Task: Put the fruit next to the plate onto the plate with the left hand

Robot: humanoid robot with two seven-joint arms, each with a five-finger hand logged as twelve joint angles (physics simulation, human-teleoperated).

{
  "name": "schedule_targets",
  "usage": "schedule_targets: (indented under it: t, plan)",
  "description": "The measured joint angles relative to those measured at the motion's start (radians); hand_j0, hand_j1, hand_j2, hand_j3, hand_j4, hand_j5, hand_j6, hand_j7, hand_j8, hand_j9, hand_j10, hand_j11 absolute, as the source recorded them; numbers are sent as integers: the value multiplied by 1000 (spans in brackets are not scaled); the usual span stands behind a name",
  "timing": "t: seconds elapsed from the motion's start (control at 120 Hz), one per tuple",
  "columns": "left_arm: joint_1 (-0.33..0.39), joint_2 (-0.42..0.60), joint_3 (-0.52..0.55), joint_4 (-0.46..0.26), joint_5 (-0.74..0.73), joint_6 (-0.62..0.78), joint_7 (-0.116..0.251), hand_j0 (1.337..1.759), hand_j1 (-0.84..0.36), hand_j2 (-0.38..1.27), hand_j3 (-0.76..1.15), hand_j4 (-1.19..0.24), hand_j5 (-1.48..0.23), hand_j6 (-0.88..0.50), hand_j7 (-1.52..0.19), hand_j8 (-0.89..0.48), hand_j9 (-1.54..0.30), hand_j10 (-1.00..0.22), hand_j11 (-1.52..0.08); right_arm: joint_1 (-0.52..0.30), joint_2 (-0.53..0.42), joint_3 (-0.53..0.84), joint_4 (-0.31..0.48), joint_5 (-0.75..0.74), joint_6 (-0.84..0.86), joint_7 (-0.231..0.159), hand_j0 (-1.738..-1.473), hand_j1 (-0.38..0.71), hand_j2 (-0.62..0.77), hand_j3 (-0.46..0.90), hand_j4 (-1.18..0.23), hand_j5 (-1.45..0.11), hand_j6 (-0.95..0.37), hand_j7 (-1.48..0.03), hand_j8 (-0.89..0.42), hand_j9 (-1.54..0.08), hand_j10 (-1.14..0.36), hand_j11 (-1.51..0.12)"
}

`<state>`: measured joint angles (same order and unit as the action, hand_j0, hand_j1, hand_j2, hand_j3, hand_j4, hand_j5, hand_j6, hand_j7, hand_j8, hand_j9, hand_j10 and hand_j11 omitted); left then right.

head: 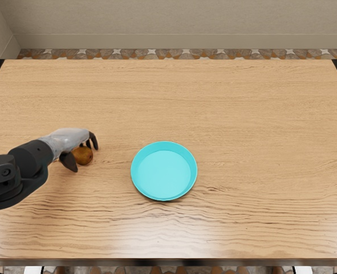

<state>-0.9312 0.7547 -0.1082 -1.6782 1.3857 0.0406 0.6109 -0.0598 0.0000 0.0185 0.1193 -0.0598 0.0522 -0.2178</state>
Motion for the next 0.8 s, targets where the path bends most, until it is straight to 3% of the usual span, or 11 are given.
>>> schedule_targets:
  t: [0.2,0.383,0.583,0.625,0.8]
  plan:
    - [0,1,8,2,0,0,0,1657,-287,108,0,-559,-719,-507,-725,-551,-725,-555,-725,0,0,0,0,0,0,0,-1658,-349,0,0,0,0,0,0,0,0,0,0]
    - [2,2,18,3,-1,2,1,1646,-282,88,0,-629,-897,-435,-918,-479,-935,-605,-940,0,0,0,0,0,0,0,-1658,-349,0,0,0,0,-1,0,0,0,0,0]
    - [-1,7,21,3,-6,6,0,1637,-203,150,-451,-698,-1015,-500,-1033,-525,-1054,-695,-1064,0,0,0,0,0,0,0,-1658,-349,0,0,0,0,-1,0,0,0,0,0]
    - [-4,15,21,3,-8,5,0,1639,-235,215,-372,-683,-1029,-490,-1043,-525,-1064,-696,-1072,0,0,0,0,0,0,0,-1658,-349,0,0,0,0,-1,0,0,0,0,0]
    - [-26,14,14,3,-11,-9,0,1644,-274,217,-158,-636,-1078,-441,-1073,-483,-1089,-671,-1089,0,0,0,0,0,0,0,-1658,-349,0,0,0,0,0,0,0,0,0,0]
